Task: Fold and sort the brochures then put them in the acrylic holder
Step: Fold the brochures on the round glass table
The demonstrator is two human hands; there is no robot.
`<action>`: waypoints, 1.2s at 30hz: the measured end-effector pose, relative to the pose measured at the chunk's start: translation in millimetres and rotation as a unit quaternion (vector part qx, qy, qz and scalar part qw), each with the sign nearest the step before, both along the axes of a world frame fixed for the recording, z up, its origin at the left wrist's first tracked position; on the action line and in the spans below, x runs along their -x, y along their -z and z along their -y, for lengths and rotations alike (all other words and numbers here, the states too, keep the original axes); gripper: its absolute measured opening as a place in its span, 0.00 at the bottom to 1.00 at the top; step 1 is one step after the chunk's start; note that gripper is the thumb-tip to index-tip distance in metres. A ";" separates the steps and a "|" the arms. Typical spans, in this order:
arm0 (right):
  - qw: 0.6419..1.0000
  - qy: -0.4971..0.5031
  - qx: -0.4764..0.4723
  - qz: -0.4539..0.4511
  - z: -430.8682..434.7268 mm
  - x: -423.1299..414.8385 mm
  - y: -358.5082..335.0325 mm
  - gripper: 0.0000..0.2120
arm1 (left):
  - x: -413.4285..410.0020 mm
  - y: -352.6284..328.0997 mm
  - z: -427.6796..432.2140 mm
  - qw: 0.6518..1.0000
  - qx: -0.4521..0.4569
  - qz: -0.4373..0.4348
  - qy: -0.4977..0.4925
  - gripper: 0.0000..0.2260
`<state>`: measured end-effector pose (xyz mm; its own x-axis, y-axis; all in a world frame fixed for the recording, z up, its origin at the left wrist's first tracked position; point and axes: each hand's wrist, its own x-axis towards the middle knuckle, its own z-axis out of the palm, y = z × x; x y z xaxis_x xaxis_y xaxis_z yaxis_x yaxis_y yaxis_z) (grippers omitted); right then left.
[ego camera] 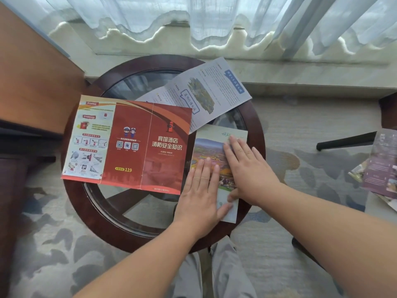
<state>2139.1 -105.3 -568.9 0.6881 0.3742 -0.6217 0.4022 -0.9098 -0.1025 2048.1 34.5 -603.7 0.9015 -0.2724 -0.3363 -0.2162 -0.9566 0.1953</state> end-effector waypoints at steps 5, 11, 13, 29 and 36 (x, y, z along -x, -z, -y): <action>1.000 0.008 0.005 0.016 -0.3 14.1 -0.9 0.61 | 1.7 4.9 -2.5 1.000 0.005 -0.004 -0.007 0.40; 1.000 0.014 0.006 -0.004 -0.4 14.5 -2.4 0.61 | 3.0 6.2 -6.7 1.000 0.018 -0.005 0.002 0.41; 1.000 0.011 0.012 -0.003 -1.1 15.2 -3.0 0.61 | 3.8 5.3 -6.4 1.000 0.010 -0.013 0.008 0.42; 0.984 0.154 -0.086 0.002 -53.9 11.7 -25.1 0.42 | -19.7 -33.3 -81.2 0.975 0.034 0.018 -0.219 0.34; 0.754 0.557 -0.304 -0.173 -130.1 -12.0 -25.9 0.22 | -8.0 -22.1 -112.1 0.951 0.017 -0.079 -0.299 0.35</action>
<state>2151.1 24.8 -543.0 0.6230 -0.0272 -0.7817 -0.7215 -0.4060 -0.5609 2056.1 146.6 -581.6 0.8377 0.2590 -0.4808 0.3983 -0.8920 0.2136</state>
